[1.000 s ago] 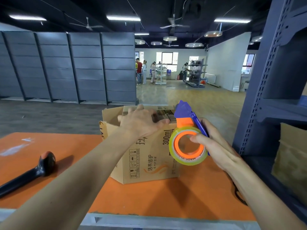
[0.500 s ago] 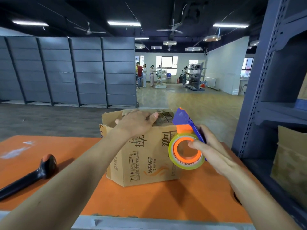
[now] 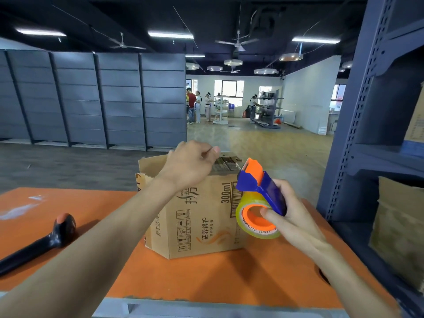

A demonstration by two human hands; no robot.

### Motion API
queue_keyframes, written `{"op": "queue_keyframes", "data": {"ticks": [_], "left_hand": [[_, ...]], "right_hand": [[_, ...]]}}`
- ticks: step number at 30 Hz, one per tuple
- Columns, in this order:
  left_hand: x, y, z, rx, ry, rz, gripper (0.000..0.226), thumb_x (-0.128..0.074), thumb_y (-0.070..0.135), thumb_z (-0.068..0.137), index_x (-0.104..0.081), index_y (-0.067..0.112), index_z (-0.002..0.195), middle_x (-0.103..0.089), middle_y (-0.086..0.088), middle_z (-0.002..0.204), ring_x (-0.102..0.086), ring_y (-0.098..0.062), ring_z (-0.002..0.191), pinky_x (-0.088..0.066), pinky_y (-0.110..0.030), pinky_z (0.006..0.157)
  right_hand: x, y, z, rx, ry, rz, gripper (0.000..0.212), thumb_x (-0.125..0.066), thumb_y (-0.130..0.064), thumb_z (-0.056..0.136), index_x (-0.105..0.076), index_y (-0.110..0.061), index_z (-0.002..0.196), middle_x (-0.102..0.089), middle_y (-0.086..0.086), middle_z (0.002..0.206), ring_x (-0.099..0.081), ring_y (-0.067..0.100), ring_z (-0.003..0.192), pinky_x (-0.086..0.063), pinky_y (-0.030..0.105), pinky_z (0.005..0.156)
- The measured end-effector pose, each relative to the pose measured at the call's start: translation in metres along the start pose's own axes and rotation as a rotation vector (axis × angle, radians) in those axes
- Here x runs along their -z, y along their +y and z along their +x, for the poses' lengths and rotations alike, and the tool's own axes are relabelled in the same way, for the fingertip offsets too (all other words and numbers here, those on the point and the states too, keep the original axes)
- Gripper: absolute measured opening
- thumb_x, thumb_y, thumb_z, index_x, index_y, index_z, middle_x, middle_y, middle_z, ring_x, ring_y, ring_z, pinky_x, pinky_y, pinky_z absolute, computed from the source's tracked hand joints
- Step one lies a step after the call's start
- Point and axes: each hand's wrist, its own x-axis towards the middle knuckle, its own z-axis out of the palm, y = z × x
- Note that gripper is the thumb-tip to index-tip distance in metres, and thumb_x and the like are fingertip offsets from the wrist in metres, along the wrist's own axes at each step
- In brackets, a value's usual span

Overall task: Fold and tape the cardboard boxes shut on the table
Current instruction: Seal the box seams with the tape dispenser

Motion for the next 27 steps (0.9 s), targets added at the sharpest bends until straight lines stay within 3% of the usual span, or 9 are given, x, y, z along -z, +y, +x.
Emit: {"op": "queue_keyframes", "data": {"ticks": [3, 5, 8, 12, 15, 18, 21, 24, 27], "left_hand": [[0.003, 0.011, -0.011, 0.004, -0.068, -0.228, 0.040, -0.043, 0.047, 0.107, -0.076, 0.026, 0.101, -0.069, 0.017, 0.076, -0.065, 0.001, 0.080, -0.049, -0.022, 0.074], [-0.003, 0.017, -0.019, 0.013, -0.161, -0.334, 0.043, -0.043, 0.052, 0.105, -0.076, 0.024, 0.099, -0.074, 0.012, 0.077, -0.065, 0.007, 0.070, -0.045, -0.012, 0.062], [-0.010, 0.024, -0.023, 0.078, -0.279, -0.457, 0.045, -0.045, 0.052, 0.104, -0.074, 0.017, 0.100, -0.074, 0.009, 0.072, -0.067, -0.002, 0.065, -0.047, -0.019, 0.061], [-0.005, 0.010, -0.028, 0.119, 0.110, -0.241, 0.051, -0.041, 0.056, 0.103, -0.066, 0.016, 0.083, -0.068, -0.002, 0.072, -0.064, -0.020, 0.067, -0.048, -0.033, 0.060], [-0.006, -0.016, -0.044, 0.142, 0.267, 0.241, 0.043, -0.041, 0.063, 0.098, -0.063, 0.026, 0.099, -0.065, -0.004, 0.099, -0.059, -0.030, 0.101, -0.045, -0.039, 0.083], [-0.007, -0.038, -0.044, 0.304, 0.032, 0.563, 0.080, -0.017, 0.084, 0.089, -0.043, 0.027, 0.138, -0.060, -0.018, 0.126, -0.050, -0.039, 0.126, -0.032, -0.052, 0.104], [-0.003, -0.050, -0.022, 0.332, -0.118, 0.536, 0.098, -0.006, 0.093, 0.080, -0.035, 0.025, 0.145, -0.069, -0.008, 0.113, -0.057, -0.033, 0.123, -0.023, -0.056, 0.111], [-0.003, -0.054, -0.005, 0.314, -0.159, 0.296, 0.085, -0.029, 0.091, 0.081, -0.043, 0.031, 0.140, -0.071, 0.006, 0.100, -0.061, -0.021, 0.113, -0.016, -0.054, 0.113], [0.010, -0.053, 0.005, 0.253, -0.071, 0.206, 0.064, -0.047, 0.088, 0.079, -0.051, 0.045, 0.126, -0.068, 0.013, 0.093, -0.059, -0.018, 0.110, -0.019, -0.052, 0.111]], "right_hand": [[0.002, 0.001, -0.003, 0.044, 0.019, -0.045, 0.053, -0.072, -0.014, 0.087, -0.046, -0.048, 0.119, -0.063, -0.011, 0.099, -0.060, 0.015, 0.087, -0.051, 0.035, 0.079], [0.003, -0.001, -0.004, 0.068, 0.031, -0.095, 0.054, -0.073, -0.014, 0.087, -0.045, -0.048, 0.119, -0.063, -0.012, 0.099, -0.061, 0.013, 0.085, -0.051, 0.028, 0.075], [0.006, -0.007, -0.001, 0.105, 0.032, -0.159, 0.054, -0.072, -0.019, 0.086, -0.042, -0.051, 0.118, -0.062, -0.020, 0.101, -0.061, 0.007, 0.087, -0.047, 0.014, 0.071], [0.016, -0.015, 0.014, 0.032, 0.006, -0.134, 0.046, -0.069, -0.035, 0.083, -0.042, -0.053, 0.117, -0.061, -0.020, 0.100, -0.060, 0.005, 0.088, -0.049, 0.022, 0.073], [0.028, -0.023, 0.041, -0.072, -0.009, -0.034, 0.038, -0.064, -0.051, 0.072, -0.051, -0.050, 0.109, -0.066, -0.012, 0.097, -0.061, 0.006, 0.088, -0.046, 0.032, 0.077], [0.028, -0.037, 0.074, -0.112, -0.130, -0.039, 0.042, -0.061, -0.061, 0.067, -0.058, -0.051, 0.107, -0.069, -0.023, 0.098, -0.063, 0.000, 0.094, -0.044, 0.033, 0.084], [0.015, -0.049, 0.097, -0.143, -0.275, -0.050, 0.043, -0.060, -0.062, 0.067, -0.061, -0.045, 0.107, -0.070, -0.019, 0.096, -0.064, 0.012, 0.100, -0.048, 0.041, 0.094], [0.002, -0.054, 0.101, -0.148, -0.295, -0.017, 0.053, -0.062, -0.054, 0.066, -0.061, -0.030, 0.113, -0.070, 0.001, 0.110, -0.065, 0.020, 0.105, -0.050, 0.041, 0.096], [0.004, -0.055, 0.094, -0.162, -0.276, 0.052, 0.048, -0.064, -0.048, 0.067, -0.061, -0.026, 0.110, -0.070, -0.002, 0.097, -0.065, 0.014, 0.087, -0.050, 0.035, 0.082]]}}
